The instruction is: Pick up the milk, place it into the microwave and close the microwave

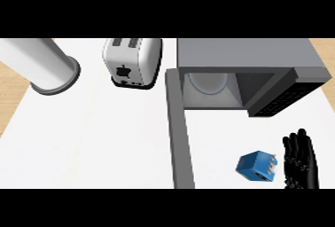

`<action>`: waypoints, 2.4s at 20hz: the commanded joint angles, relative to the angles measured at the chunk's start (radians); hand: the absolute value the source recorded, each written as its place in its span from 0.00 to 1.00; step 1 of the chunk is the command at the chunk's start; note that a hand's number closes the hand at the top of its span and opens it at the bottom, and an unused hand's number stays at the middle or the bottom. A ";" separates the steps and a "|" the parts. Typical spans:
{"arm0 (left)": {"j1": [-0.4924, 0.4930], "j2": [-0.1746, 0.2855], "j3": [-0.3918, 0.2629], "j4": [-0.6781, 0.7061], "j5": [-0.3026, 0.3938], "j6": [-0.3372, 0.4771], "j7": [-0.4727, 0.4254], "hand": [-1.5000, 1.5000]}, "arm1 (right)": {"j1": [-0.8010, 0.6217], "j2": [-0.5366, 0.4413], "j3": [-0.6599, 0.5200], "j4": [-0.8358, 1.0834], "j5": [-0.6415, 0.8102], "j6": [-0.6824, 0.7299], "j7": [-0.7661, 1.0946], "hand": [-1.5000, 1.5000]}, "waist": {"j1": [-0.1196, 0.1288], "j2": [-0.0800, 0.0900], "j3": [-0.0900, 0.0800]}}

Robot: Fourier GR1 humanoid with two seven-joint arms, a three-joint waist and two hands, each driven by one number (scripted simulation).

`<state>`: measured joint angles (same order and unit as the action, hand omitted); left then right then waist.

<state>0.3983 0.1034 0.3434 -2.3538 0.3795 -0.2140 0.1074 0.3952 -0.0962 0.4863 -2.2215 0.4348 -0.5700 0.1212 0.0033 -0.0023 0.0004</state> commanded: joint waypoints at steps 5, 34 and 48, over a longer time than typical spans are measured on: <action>0.007 -0.021 0.066 0.065 0.015 -0.085 -0.070 0.00 | -0.003 -0.028 -0.176 0.168 -0.216 -0.011 -0.165 0.00 | -0.001 0.001 0.000; 0.014 -0.054 0.208 -0.013 0.169 -0.180 0.038 0.00 | -0.094 0.031 -0.458 0.926 -0.534 0.181 -0.838 0.00 | 0.000 0.002 0.000; 0.027 -0.067 0.248 -0.042 0.200 -0.212 0.076 0.00 | -0.325 -0.026 -0.554 1.262 -0.544 0.324 -1.021 1.00 | 0.004 0.002 0.000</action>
<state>0.4401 0.0367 0.5888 -2.3212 0.5411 -0.4538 0.1328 0.1448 -0.1028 -0.0423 -1.0451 -0.1000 -0.2962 -0.8478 0.0069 -0.0008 0.0005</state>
